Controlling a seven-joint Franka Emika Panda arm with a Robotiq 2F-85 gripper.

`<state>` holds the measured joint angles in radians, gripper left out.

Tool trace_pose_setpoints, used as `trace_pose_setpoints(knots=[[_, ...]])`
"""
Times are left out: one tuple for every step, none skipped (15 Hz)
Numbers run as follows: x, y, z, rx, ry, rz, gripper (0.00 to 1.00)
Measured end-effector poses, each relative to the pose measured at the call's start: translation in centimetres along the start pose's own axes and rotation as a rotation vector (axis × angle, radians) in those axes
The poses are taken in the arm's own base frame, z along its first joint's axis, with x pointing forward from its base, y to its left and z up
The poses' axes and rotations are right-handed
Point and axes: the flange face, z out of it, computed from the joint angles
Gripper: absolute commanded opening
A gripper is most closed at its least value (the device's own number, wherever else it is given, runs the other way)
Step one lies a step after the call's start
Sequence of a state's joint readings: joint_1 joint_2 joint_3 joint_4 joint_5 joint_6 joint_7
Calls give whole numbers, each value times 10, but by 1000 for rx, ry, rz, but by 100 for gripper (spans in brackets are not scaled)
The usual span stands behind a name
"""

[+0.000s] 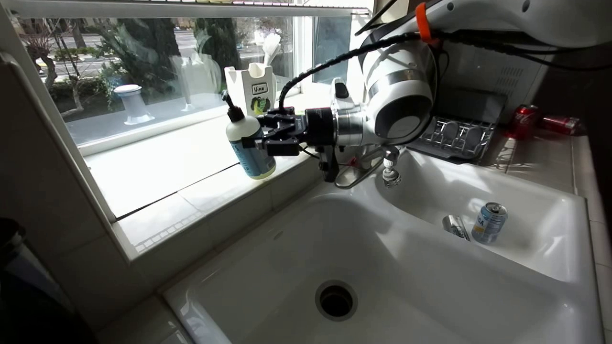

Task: Place the soap dispensers right side up

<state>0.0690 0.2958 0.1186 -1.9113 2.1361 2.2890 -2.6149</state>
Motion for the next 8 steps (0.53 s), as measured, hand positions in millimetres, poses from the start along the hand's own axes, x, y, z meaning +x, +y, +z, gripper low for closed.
trace_pose_setpoints(knots=[[0,0,1,0,1,0,46],[0,0,1,-1,2,0,46],[1,0,2,-2,3,1,46],[1,-1,3,-1,4,0,46],[1,-1,4,0,4,-1,46],[2,-2,6,1,4,-3,46],[2,-2,8,3,4,-4,46],[2,-2,11,4,4,-6,46]])
